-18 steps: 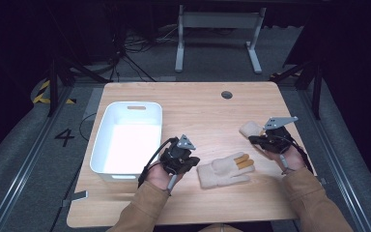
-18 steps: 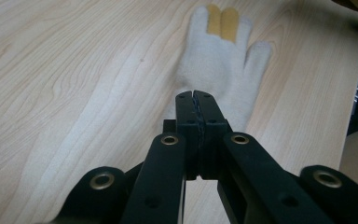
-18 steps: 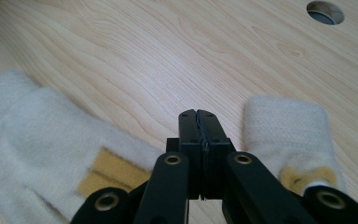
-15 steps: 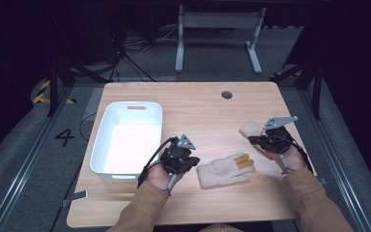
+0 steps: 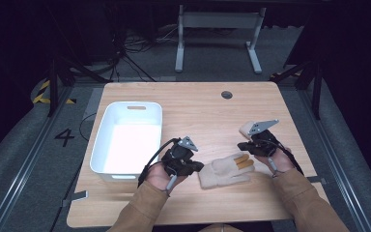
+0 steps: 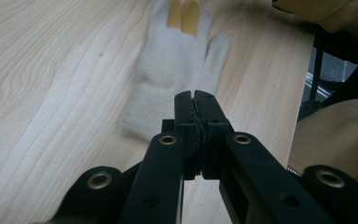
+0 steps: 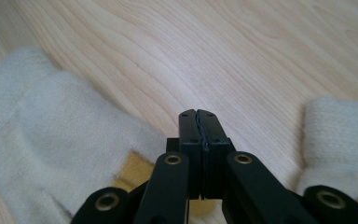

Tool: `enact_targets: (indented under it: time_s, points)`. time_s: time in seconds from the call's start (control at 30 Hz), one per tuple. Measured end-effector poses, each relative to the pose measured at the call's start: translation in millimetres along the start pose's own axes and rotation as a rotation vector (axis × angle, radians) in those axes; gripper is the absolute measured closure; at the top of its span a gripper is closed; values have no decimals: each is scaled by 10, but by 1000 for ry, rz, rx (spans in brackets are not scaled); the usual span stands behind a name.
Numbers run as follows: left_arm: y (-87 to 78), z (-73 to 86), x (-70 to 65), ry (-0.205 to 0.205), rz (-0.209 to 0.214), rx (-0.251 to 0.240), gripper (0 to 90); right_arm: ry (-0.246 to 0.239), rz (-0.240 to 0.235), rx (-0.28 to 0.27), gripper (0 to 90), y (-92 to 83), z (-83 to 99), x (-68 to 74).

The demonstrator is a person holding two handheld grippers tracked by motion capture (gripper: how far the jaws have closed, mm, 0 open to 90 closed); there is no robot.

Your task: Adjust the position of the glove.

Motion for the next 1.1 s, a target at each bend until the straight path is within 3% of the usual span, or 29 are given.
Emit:
enact_targets:
  time_s: [0.2,0.4,0.5,1.0,1.1]
  points:
    - [58,11,-5,11,-25,44,856,-8,3,58,895,127,49,26]
    - [62,15,6,5,-53,50,861,-9,29,100,895,186,93,-4]
    - [62,16,22,5,-64,55,853,-3,19,124,895,201,113,2]
    - [93,-108,69,2,-60,24,811,-9,6,167,894,101,265,65]
    - [97,-135,98,-6,-56,13,753,-9,11,172,894,84,301,71]
Point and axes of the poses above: each handheld gripper's, and its own axes: y roughly forward along the jaws, z roughly out of its underside, x roughly to its left, the point moved 4 cm from there along y, roughly forward along the jaws, and after that the axes turned 10 degrees about z, right-handed, at the moved point
